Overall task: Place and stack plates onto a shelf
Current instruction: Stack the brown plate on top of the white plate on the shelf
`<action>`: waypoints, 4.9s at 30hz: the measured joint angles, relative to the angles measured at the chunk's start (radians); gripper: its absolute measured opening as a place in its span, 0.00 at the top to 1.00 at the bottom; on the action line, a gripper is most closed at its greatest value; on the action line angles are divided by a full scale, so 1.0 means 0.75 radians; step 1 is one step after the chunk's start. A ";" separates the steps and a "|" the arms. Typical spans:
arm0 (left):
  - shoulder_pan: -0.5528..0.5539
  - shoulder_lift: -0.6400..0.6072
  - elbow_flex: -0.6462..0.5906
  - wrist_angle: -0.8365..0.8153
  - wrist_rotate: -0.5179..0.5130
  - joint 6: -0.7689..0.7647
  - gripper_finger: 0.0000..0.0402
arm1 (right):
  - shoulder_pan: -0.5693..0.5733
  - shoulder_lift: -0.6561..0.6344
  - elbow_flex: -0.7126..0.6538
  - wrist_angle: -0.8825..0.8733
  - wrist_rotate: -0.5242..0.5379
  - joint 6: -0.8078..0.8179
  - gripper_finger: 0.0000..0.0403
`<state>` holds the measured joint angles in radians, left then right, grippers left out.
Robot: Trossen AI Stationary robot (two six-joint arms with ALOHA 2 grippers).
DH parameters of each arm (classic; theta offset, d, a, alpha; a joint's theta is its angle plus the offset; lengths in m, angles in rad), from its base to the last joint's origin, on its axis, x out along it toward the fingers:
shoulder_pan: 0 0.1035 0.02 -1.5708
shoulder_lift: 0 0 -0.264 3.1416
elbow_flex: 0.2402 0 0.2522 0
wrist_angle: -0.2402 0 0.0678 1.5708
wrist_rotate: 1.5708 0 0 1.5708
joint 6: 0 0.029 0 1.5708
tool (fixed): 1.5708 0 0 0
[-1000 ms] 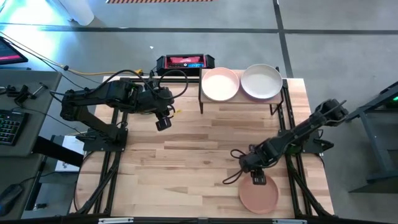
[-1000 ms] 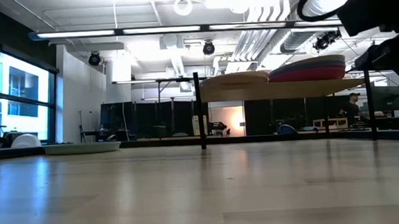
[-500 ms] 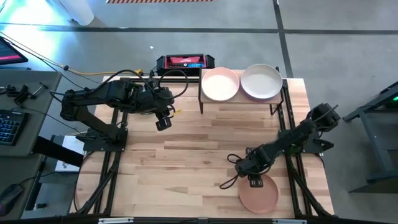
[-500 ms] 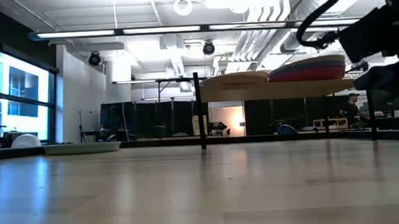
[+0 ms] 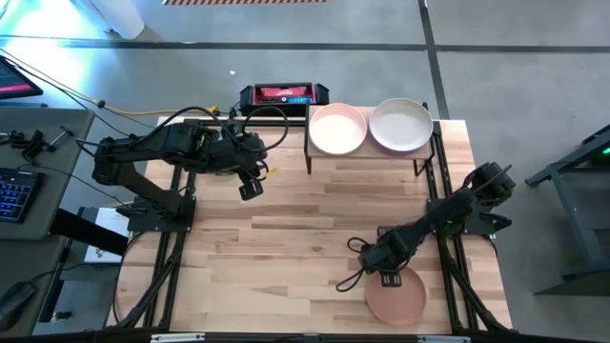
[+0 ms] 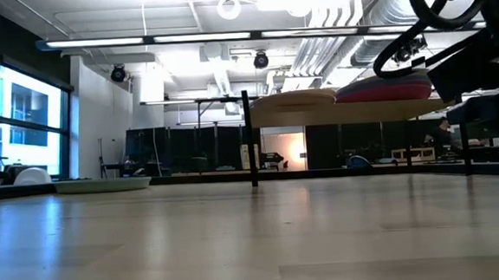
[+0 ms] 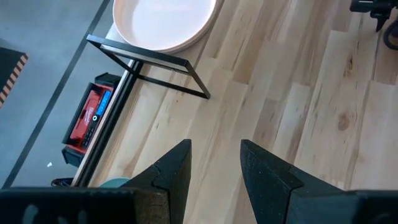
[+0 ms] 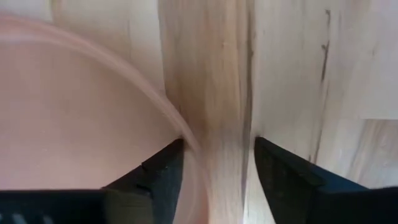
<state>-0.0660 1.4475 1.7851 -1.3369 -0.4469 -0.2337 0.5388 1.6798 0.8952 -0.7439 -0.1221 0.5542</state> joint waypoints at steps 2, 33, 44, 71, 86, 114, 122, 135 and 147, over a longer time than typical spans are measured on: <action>0.000 0.000 0.000 0.000 0.000 0.000 0.68 | 0.000 0.000 0.000 -0.005 0.006 0.026 0.59; 0.000 0.000 0.000 0.005 -0.047 0.081 0.68 | -0.012 -0.006 0.031 -0.065 -0.157 0.301 1.00; 0.000 0.004 0.000 0.005 -0.047 0.083 0.68 | -0.080 -0.007 0.152 -0.193 -0.145 0.300 1.00; 0.000 0.048 0.001 -0.076 -0.047 0.141 0.68 | -0.580 -0.008 0.819 -0.576 -0.038 0.180 1.00; 0.033 0.048 0.001 -0.107 -0.112 0.184 0.68 | -1.096 -0.008 1.264 -0.858 0.059 -0.167 1.00; 0.380 0.048 0.001 -0.072 -0.107 0.186 0.68 | -1.817 0.122 1.405 -0.732 -0.057 -0.353 1.00; 0.431 0.048 0.001 -0.071 -0.105 0.164 0.68 | -1.818 0.145 1.405 -0.758 -0.123 -0.357 1.00; 0.438 0.048 0.001 -0.070 -0.105 0.116 0.68 | -1.761 0.155 1.405 -0.767 -0.052 -0.408 1.00; 0.438 0.047 0.001 -0.070 -0.105 0.107 0.68 | -1.762 0.190 1.405 -0.766 -0.046 -0.426 1.00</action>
<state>0.2626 1.4830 1.7855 -1.3891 -0.5259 -0.1532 -0.7826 1.8221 1.9488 -1.3184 -0.1562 0.2344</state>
